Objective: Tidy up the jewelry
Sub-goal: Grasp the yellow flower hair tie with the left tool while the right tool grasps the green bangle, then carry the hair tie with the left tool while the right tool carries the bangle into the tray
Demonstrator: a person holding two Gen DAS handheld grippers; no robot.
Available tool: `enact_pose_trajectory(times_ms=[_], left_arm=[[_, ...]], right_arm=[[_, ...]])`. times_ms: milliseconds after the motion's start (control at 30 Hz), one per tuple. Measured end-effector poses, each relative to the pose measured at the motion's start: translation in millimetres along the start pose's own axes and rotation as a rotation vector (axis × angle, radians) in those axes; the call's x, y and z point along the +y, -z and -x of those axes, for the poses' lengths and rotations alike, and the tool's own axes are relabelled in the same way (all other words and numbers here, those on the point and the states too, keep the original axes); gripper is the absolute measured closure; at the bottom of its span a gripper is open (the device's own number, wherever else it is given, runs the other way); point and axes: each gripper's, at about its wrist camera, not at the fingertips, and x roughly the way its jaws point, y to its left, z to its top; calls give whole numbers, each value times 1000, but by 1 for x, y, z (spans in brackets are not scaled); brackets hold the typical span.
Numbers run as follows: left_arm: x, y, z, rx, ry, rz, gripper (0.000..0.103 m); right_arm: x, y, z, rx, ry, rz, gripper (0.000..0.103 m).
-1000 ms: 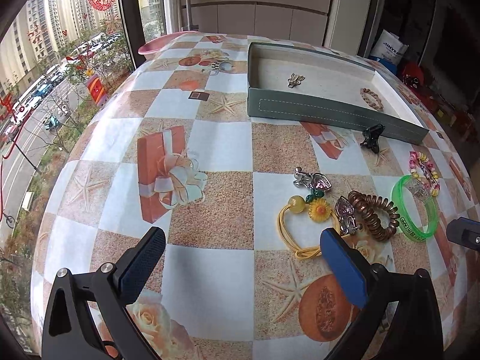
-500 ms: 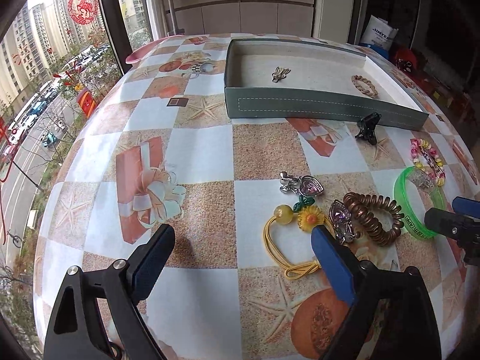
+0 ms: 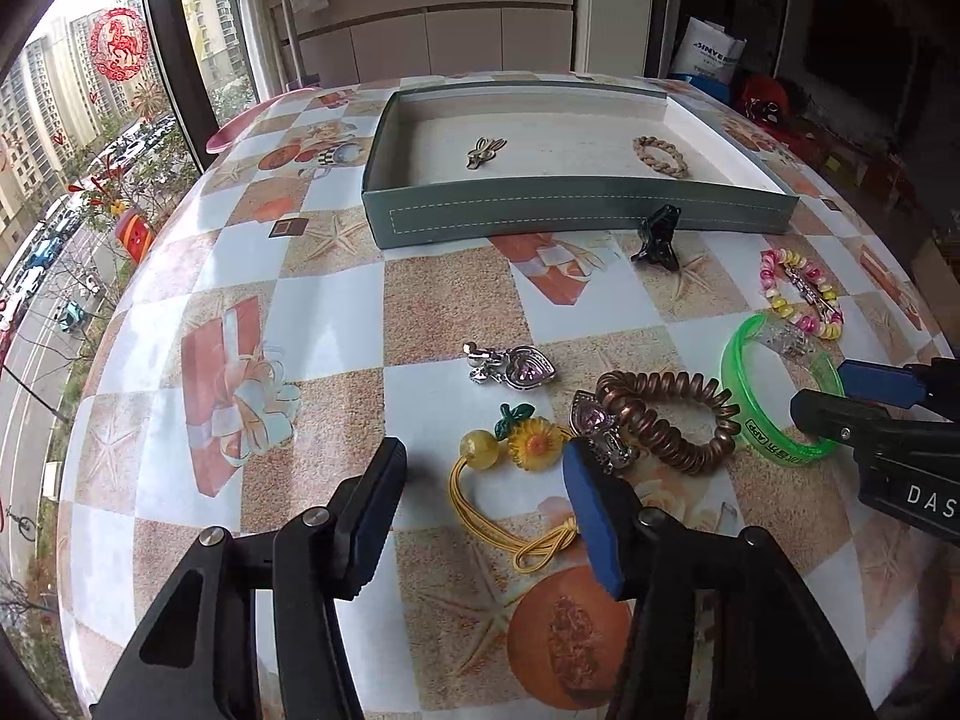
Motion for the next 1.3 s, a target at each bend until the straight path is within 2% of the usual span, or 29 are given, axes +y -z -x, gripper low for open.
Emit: enact_pose_trajectory(times_ms=[33,100,133,200,267,300,433,667,700,800,1100,1300], left_arm=[[-3,0,1,0,15,-8,58],[-8,1,3,-3,22,-26,68],[-10,2,4,-7,20,-37,78],[-13,3,5,-11,24,-43,80],[-11,4,7,-8,50,-26,80],[-10,4,8,-8,63,-14,80],[-5,4,20,-50,69,-1,81],[6,-3,40,-84,103,40,82],[7,-5,43,-91,108,43,87],[10,-12,52,-115,119,49,87],[15,-31,72,-151,144,70,87],[17,-57,90,-207,147,74,87]], right_arm=[[0,0,0,0,-2,1,59],[-1,1,1,-1,-4,3,62],[-1,1,1,-2,-6,3,64],[-2,2,2,-5,-7,5,72],[-3,2,3,-7,-12,3,93],[-6,2,3,-6,-20,-5,95],[-17,5,5,0,-79,-48,96],[-31,9,18,-17,-114,-73,96],[-32,8,20,-23,-117,-75,96],[-37,6,30,-42,-133,-86,96],[-45,-8,54,-95,-181,-117,96],[-51,-31,72,-137,-201,-119,96]])
